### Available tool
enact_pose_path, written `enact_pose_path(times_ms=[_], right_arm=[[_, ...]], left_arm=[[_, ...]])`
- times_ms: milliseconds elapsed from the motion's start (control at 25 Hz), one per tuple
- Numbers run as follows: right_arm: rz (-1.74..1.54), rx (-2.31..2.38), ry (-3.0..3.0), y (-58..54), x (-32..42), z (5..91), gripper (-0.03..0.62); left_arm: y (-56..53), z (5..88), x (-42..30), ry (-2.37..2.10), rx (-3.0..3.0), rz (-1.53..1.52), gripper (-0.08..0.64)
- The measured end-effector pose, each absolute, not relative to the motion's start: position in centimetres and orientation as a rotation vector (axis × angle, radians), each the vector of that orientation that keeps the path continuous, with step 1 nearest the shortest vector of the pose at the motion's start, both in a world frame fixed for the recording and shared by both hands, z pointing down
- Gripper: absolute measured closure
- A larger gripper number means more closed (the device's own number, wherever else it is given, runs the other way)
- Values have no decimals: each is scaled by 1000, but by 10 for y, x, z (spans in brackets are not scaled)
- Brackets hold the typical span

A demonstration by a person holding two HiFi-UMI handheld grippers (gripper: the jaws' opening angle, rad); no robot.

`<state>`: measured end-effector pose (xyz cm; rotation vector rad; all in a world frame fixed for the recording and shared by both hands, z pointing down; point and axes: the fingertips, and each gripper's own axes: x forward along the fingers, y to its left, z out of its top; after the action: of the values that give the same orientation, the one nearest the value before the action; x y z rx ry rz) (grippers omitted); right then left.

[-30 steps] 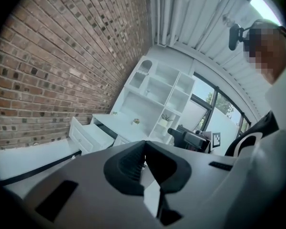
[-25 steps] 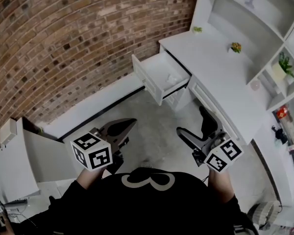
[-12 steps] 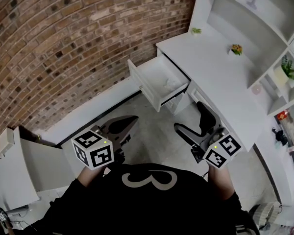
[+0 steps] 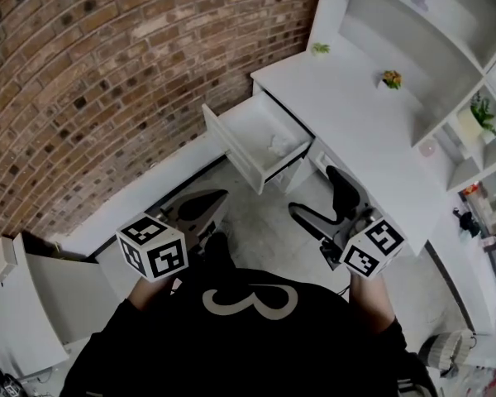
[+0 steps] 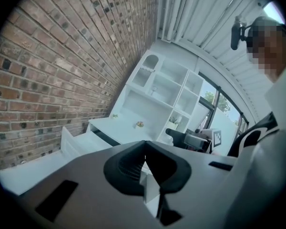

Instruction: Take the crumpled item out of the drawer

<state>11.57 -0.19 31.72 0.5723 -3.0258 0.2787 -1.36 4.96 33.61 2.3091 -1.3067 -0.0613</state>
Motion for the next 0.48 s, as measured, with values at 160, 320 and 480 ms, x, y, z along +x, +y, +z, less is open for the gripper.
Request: enact_pose_path(times_ms=[160,320,480], right_arm=[[283,630,-2996,-31,107,322,132],[320,673,-2969,-68,91,331,133],[377,718,-2938,-108,71,343,137]], left_arm=[[14,338,-23,-1250,2333,-57,557],[-27,342,-37,-1204,2339,-30,557],[-72,347,-54,-1145,2341,8,557]])
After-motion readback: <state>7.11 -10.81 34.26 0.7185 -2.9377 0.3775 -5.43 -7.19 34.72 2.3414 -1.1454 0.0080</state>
